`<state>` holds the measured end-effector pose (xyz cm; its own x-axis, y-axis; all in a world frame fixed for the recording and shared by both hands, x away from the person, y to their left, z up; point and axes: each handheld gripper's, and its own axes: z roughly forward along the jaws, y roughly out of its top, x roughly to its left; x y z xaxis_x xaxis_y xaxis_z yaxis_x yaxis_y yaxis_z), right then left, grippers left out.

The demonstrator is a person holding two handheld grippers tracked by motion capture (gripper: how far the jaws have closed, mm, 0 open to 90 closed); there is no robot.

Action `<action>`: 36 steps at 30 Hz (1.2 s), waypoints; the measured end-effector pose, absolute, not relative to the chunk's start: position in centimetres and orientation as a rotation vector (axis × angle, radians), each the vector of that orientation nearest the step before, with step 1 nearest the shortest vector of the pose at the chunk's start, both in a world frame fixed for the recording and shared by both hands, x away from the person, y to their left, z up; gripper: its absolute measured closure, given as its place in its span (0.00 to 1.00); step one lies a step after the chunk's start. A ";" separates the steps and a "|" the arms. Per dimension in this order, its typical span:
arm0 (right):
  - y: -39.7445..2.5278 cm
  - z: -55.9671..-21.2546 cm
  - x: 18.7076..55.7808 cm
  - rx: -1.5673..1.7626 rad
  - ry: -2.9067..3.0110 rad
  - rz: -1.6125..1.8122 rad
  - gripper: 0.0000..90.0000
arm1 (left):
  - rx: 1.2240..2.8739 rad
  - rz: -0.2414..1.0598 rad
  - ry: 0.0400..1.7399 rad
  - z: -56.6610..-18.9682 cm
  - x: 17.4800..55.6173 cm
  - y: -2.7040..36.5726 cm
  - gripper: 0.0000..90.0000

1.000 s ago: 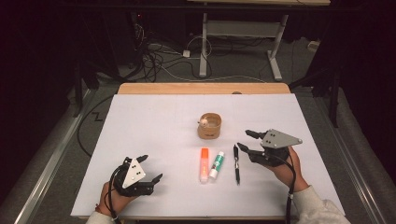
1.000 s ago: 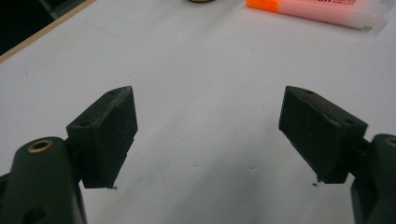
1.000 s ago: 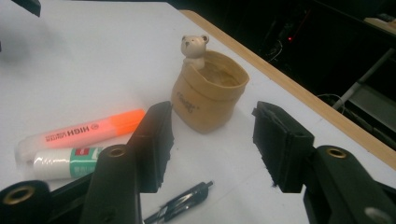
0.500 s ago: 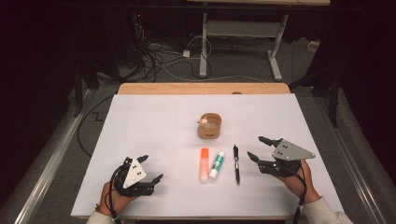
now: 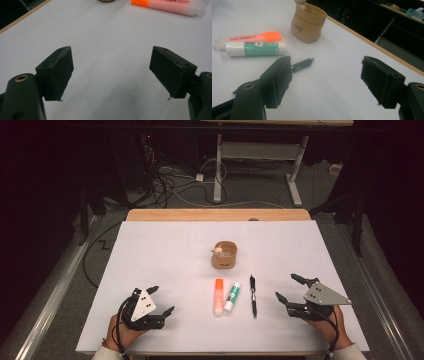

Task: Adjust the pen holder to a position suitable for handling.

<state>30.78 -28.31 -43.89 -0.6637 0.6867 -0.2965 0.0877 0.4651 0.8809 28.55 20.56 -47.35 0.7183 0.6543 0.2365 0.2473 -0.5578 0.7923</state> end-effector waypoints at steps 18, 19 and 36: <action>-29.3 -46.1 28.2 0.690 2.106 1.145 0.28 | 2.148 0.654 0.642 -47.2 29.5 19.4 0.21; -29.3 -46.1 28.2 0.696 2.104 1.139 0.28 | 2.148 0.651 0.641 -47.2 29.5 19.4 0.21; -28.4 -46.3 28.9 0.742 2.156 1.145 0.29 | 2.141 0.643 0.638 -47.4 29.3 19.8 0.21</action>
